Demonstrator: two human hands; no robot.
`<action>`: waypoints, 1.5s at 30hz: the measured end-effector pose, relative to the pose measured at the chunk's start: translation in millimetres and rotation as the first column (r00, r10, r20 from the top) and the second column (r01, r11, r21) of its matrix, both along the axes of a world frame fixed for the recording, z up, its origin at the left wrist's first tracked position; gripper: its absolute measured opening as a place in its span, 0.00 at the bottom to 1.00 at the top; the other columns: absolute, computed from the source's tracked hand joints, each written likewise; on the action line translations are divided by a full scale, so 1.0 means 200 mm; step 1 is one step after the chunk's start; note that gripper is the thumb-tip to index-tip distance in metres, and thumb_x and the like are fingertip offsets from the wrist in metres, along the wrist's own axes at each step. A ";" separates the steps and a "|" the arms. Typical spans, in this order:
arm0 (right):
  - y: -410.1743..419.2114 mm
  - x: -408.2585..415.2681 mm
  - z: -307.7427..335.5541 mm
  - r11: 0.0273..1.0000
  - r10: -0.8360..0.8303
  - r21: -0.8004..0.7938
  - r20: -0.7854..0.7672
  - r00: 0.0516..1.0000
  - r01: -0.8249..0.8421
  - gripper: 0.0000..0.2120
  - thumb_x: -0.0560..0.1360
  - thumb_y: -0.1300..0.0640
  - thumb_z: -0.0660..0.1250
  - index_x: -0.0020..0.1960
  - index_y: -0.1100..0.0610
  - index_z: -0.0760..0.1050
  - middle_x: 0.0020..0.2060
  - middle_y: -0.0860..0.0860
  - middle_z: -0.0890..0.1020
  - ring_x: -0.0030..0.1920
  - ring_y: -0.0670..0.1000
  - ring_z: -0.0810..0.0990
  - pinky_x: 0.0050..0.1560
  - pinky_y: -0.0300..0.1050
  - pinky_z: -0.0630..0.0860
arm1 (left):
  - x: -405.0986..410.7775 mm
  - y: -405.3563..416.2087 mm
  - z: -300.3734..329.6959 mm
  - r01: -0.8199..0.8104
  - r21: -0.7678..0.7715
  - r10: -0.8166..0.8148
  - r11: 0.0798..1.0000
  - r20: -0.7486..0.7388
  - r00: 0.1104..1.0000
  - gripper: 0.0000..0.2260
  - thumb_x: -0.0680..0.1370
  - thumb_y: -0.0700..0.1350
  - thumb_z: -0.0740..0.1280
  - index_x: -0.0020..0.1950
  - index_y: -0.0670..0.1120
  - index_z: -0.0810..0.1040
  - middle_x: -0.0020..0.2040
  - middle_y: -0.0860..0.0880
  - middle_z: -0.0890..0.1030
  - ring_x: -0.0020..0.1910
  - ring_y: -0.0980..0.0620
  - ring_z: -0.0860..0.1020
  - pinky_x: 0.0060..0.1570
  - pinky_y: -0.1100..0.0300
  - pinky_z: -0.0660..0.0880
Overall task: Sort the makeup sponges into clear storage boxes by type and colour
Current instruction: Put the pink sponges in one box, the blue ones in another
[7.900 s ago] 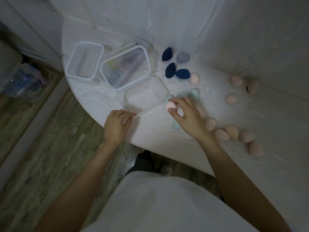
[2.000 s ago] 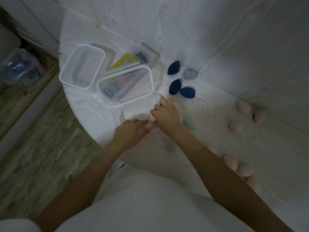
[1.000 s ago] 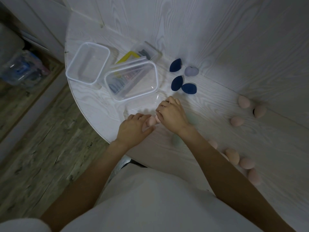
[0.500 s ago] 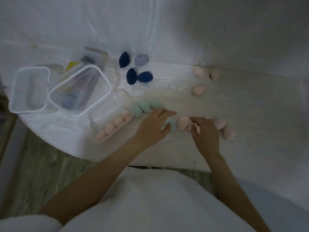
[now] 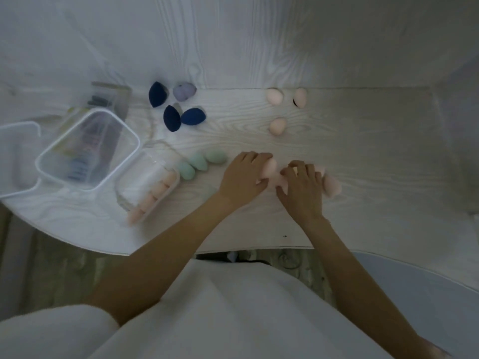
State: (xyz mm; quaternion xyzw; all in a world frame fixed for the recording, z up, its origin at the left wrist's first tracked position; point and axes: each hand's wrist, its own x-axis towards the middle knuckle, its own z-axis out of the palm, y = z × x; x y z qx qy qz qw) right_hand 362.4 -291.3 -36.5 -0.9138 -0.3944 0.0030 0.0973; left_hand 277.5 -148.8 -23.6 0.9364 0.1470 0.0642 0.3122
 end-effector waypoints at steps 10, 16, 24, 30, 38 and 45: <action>0.52 -0.23 0.21 0.906 0.289 0.424 -0.625 0.725 0.004 0.16 0.70 0.55 0.72 0.54 0.54 0.71 0.46 0.44 0.77 0.41 0.43 0.76 0.38 0.32 0.71 | -0.93 0.45 0.16 -0.645 -0.124 0.645 0.754 -0.046 0.763 0.15 0.75 0.41 0.69 0.60 0.48 0.73 0.57 0.52 0.74 0.43 0.54 0.79 0.44 0.56 0.78; 0.82 -0.40 0.19 0.869 0.438 0.484 -0.658 0.613 -0.101 0.16 0.68 0.62 0.74 0.53 0.55 0.75 0.49 0.47 0.79 0.47 0.47 0.77 0.44 0.39 0.75 | -1.15 0.65 0.01 -0.444 0.297 0.515 0.845 -0.235 0.824 0.17 0.70 0.38 0.71 0.57 0.49 0.80 0.53 0.44 0.78 0.45 0.40 0.77 0.41 0.52 0.73; 0.99 -0.51 0.15 0.885 0.449 0.427 -0.677 0.583 -0.185 0.19 0.69 0.67 0.69 0.58 0.55 0.76 0.52 0.53 0.77 0.45 0.48 0.77 0.47 0.35 0.75 | -1.11 0.68 -0.02 -0.306 0.396 0.475 0.865 -0.452 0.755 0.19 0.74 0.45 0.64 0.65 0.55 0.75 0.64 0.51 0.73 0.60 0.49 0.71 0.56 0.53 0.57; 1.09 -0.61 0.11 0.866 0.499 0.329 -0.628 0.598 -0.377 0.18 0.72 0.67 0.64 0.59 0.55 0.77 0.53 0.52 0.76 0.47 0.46 0.74 0.51 0.34 0.71 | -1.15 0.65 -0.06 -0.396 0.410 0.531 0.822 -0.301 0.792 0.09 0.72 0.39 0.69 0.50 0.49 0.83 0.49 0.46 0.82 0.42 0.44 0.78 0.47 0.52 0.56; 1.19 -0.71 0.09 0.807 0.575 0.125 -0.391 0.719 -0.578 0.13 0.73 0.58 0.66 0.57 0.57 0.73 0.51 0.52 0.77 0.47 0.53 0.77 0.44 0.47 0.73 | -1.15 0.63 -0.07 -0.415 0.399 0.551 0.818 -0.335 0.764 0.04 0.72 0.46 0.69 0.43 0.47 0.80 0.41 0.50 0.82 0.39 0.49 0.78 0.48 0.55 0.55; 1.23 -0.82 0.01 0.683 0.705 -0.114 -0.155 0.692 -0.722 0.09 0.74 0.54 0.62 0.49 0.58 0.76 0.44 0.54 0.81 0.48 0.56 0.75 0.51 0.49 0.65 | -1.17 0.54 -0.08 -0.487 0.412 0.603 0.770 -0.220 0.767 0.28 0.69 0.66 0.56 0.53 0.47 0.79 0.49 0.51 0.83 0.49 0.49 0.80 0.57 0.49 0.56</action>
